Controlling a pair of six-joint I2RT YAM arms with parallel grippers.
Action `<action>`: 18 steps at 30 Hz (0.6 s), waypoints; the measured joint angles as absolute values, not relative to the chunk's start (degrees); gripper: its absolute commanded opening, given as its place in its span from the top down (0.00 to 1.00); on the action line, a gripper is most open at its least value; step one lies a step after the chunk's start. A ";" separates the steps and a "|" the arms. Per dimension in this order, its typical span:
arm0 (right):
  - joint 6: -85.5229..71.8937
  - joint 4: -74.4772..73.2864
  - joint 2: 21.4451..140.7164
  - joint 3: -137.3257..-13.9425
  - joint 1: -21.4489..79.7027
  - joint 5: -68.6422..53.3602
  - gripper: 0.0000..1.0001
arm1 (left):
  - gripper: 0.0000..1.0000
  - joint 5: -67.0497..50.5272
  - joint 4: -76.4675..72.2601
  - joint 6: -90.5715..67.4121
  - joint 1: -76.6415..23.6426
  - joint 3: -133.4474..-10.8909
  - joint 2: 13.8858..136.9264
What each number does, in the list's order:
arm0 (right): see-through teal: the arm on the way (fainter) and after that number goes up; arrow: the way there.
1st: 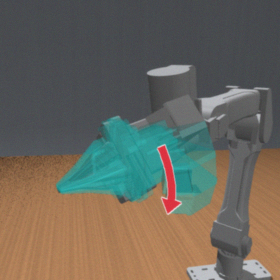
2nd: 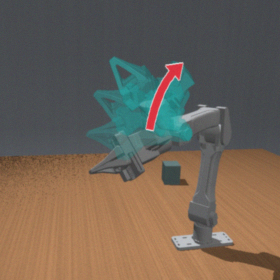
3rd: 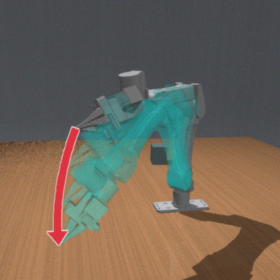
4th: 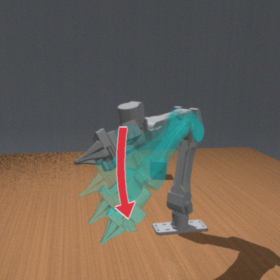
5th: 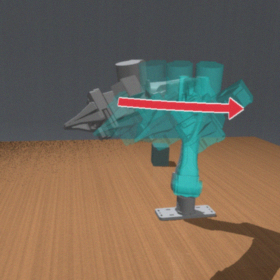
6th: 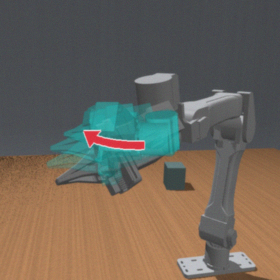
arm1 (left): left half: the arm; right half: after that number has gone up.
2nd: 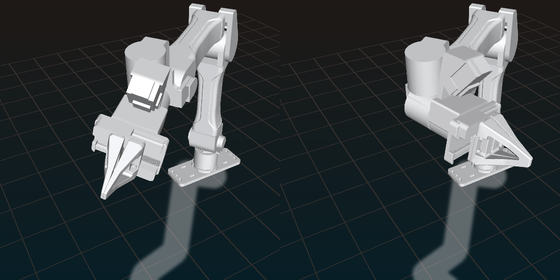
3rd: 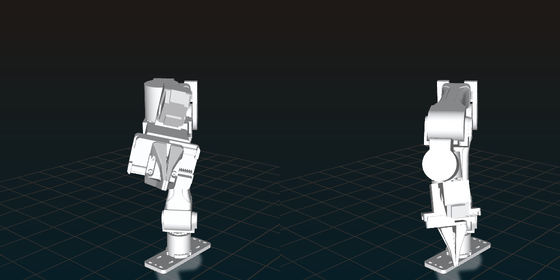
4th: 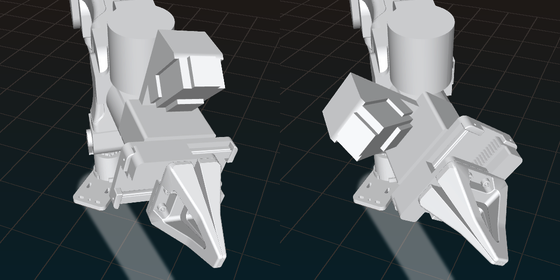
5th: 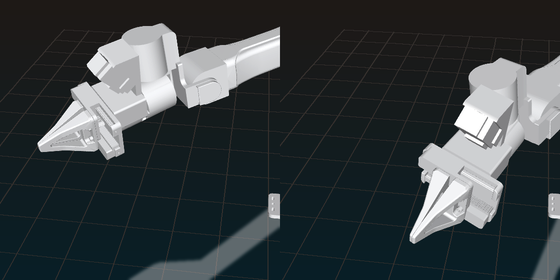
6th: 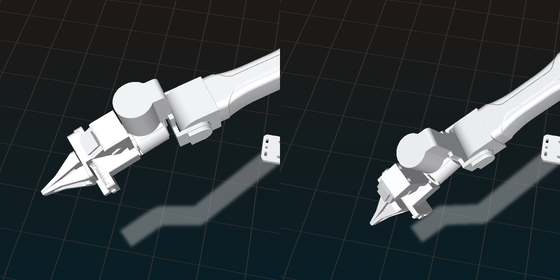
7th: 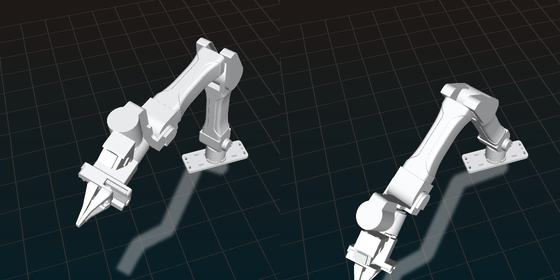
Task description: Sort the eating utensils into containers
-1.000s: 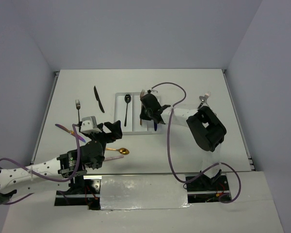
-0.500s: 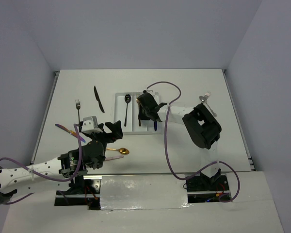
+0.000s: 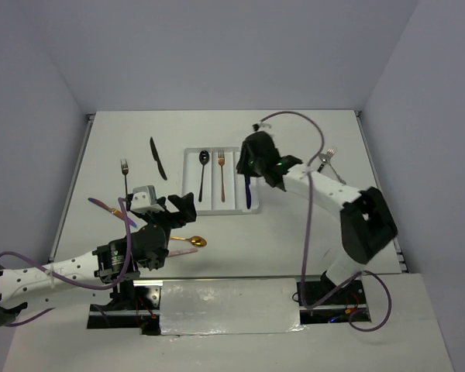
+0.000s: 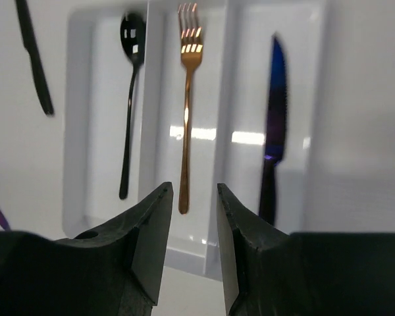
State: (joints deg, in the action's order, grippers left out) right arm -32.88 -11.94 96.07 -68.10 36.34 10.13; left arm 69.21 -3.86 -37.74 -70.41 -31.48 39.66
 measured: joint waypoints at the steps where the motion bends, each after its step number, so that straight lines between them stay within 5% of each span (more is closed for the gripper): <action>1: -32.71 -12.56 92.88 -67.77 34.00 10.20 0.59 | 0.04 69.19 -3.84 -37.74 -70.41 -31.48 39.75; 9: -33.36 -16.58 89.58 -68.62 9.37 12.03 0.54 | 0.04 68.66 -3.84 -37.78 -70.41 -31.48 39.86; 18: -33.89 -25.69 107.11 -75.75 2.66 11.20 0.52 | 0.04 68.58 -3.81 -37.78 -70.41 -31.48 39.48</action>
State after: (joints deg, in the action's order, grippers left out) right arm -33.89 -25.69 107.11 -75.75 2.66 11.20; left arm 68.58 -3.81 -37.78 -70.41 -31.48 39.48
